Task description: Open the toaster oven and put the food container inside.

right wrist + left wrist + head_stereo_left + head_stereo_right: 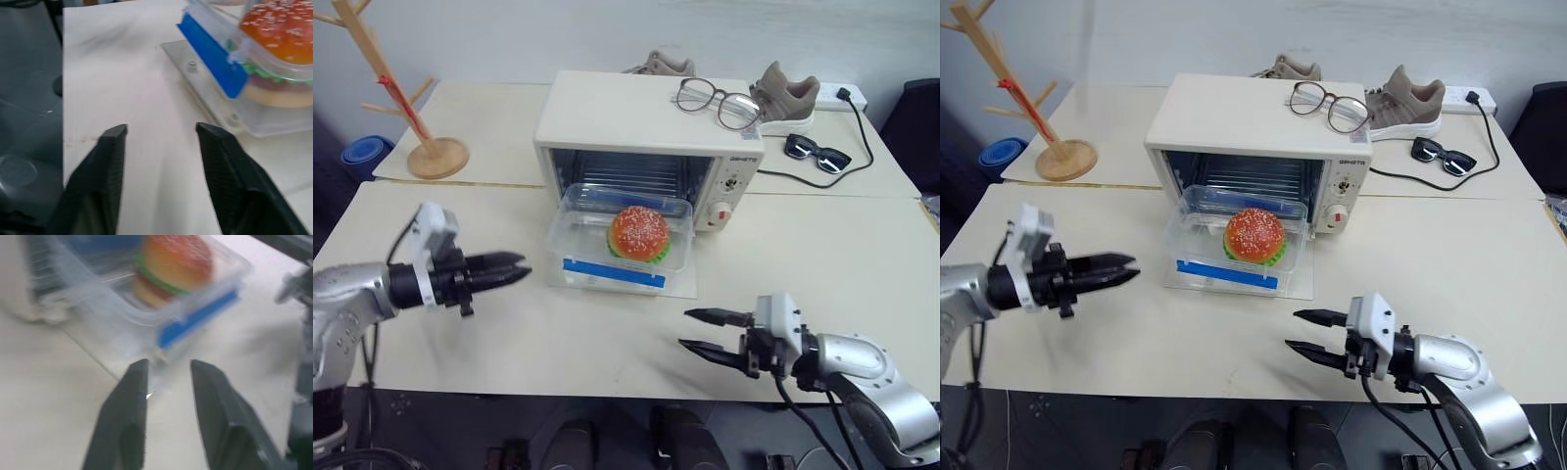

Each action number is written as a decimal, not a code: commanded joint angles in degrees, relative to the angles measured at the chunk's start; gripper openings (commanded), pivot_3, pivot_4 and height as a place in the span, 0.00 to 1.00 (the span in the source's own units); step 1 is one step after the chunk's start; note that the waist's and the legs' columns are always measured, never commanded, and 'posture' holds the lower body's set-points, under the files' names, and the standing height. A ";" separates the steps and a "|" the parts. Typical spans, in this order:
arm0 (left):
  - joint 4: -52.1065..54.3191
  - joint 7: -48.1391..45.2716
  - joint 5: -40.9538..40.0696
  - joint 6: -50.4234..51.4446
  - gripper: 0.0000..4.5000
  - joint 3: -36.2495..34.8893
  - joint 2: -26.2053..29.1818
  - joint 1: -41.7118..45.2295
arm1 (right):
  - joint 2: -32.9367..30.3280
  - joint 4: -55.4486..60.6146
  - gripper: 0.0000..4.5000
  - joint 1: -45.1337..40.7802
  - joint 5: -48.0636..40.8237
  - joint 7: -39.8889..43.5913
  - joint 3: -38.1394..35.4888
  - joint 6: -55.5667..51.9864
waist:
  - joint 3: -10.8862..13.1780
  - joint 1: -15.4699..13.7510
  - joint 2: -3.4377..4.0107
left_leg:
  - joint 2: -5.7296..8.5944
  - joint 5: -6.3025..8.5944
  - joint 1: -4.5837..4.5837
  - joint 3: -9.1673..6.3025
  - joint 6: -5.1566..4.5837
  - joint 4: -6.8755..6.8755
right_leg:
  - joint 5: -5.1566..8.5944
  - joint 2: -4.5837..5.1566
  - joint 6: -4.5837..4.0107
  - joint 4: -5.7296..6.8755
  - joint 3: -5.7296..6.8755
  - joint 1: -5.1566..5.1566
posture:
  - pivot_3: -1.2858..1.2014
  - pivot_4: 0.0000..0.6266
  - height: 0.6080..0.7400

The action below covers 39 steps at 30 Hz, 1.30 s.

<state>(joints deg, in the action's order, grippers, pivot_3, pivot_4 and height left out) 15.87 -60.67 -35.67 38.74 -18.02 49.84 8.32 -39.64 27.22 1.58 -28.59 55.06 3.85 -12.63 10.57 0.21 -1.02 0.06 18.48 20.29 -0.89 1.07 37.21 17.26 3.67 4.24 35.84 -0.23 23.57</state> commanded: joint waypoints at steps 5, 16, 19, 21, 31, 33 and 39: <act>-0.85 6.77 6.05 -7.04 0.00 10.63 -9.48 5.58 | 4.34 -6.75 0.00 -8.76 4.09 -0.97 1.82 1.62 | 0.00 -1.02 0.00 | 0.10 0.19 0.16 -0.04 -0.44 0.13 | -0.06 0.08 0.12 0.02 0.06 0.07 | 0.52 0.24 1.00; -14.05 19.81 12.18 -13.35 0.00 12.47 -21.83 16.68 | 10.12 -23.09 0.00 -22.72 10.10 -3.34 0.83 8.32 | 0.00 -0.03 0.00 | 0.10 0.20 0.23 0.06 -0.46 0.38 | -0.12 -0.11 0.23 0.19 0.04 0.13 | 0.52 0.24 1.00; -16.45 21.77 12.62 -15.58 0.00 12.50 -24.24 18.47 | 11.47 -28.39 0.00 -25.57 13.02 -4.85 1.04 11.89 | 0.00 -0.09 0.00 | 0.09 0.17 0.23 0.07 -0.42 0.41 | -0.12 -0.12 0.23 0.19 0.03 0.13 | 0.52 0.24 1.00; -17.81 22.59 12.68 -16.95 0.00 12.66 -25.86 19.57 | 13.20 -33.92 0.00 -28.94 15.45 -7.76 0.72 14.42 | 0.00 0.01 0.00 | 0.09 0.04 0.26 0.11 -0.18 0.44 | -0.13 -0.12 0.25 0.17 0.01 0.13 | 0.52 0.24 1.00; -30.56 26.73 17.27 -26.67 0.00 13.31 -31.76 26.99 | 21.00 -48.99 0.00 -41.47 20.69 -16.08 0.86 18.22 | 0.00 1.42 0.00 | 0.09 0.03 0.43 0.25 -0.15 0.72 | -0.19 -0.14 0.35 0.60 -0.08 0.29 | 0.52 0.24 1.00; -29.71 25.76 17.34 -26.75 0.00 13.44 -31.29 26.46 | 20.84 -47.26 0.00 -40.79 19.64 -14.35 0.86 17.02 | 0.00 1.61 0.00 | 0.07 0.03 0.55 0.25 -0.14 0.72 | -0.19 -0.15 0.36 0.65 -0.09 0.43 | 0.52 0.24 1.00; -16.45 19.35 12.08 -19.87 0.12 10.29 -23.31 17.00 | 14.13 -31.00 0.00 -31.90 12.60 -6.16 -1.94 10.12 | 0.00 1.44 0.01 | 0.01 0.00 1.15 0.37 -0.06 0.76 | -0.19 -0.15 0.36 0.95 -0.15 1.17 | 0.52 0.24 1.00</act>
<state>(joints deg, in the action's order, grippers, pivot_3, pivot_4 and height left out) -5.92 -39.50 -20.87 17.73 -5.24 25.06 26.28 -23.88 -9.39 -31.11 -12.82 47.10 4.55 -1.13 10.58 1.64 -1.02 0.07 18.49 21.45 -0.52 1.00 37.98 17.07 3.52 4.60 36.77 -0.38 24.72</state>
